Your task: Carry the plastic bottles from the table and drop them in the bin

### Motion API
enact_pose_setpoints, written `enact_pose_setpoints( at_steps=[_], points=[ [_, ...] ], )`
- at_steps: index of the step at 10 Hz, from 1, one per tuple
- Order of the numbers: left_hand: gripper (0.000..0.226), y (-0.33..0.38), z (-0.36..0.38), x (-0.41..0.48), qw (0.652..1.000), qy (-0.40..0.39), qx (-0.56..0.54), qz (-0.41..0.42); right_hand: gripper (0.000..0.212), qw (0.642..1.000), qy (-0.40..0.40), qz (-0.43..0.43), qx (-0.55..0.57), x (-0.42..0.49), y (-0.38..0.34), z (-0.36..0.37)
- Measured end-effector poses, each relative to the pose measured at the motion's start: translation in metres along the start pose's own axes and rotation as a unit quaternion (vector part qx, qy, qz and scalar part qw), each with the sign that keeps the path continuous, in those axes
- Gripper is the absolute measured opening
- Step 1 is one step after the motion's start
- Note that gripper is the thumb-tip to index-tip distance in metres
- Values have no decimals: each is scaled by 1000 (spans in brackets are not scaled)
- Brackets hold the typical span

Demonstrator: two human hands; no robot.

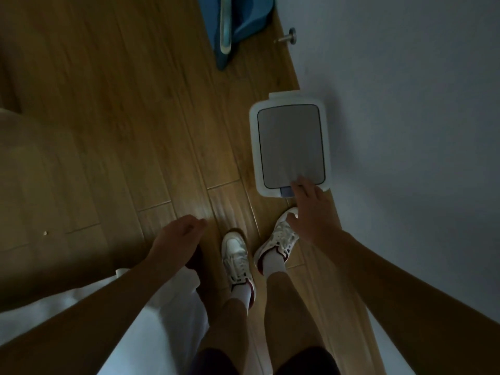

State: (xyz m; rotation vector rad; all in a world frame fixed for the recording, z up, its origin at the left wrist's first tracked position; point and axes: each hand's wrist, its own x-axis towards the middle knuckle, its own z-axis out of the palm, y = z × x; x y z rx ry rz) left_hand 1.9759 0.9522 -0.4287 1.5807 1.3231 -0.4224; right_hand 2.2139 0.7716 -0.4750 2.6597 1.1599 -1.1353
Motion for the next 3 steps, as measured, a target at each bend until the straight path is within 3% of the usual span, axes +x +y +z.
enact_pose_setpoints(
  at_steps=[1,2,3],
  points=[
    [34,0,-5,-7,1000,3,-12,-4,77,999,-53,6,4,5,1,-13],
    [29,12,-19,-25,1000,16,1,15,46,988,-116,63,79,11,1,-35],
    [28,17,-40,-43,999,37,-23,17,29,963,-119,127,204,5,2,-53]
  ],
)
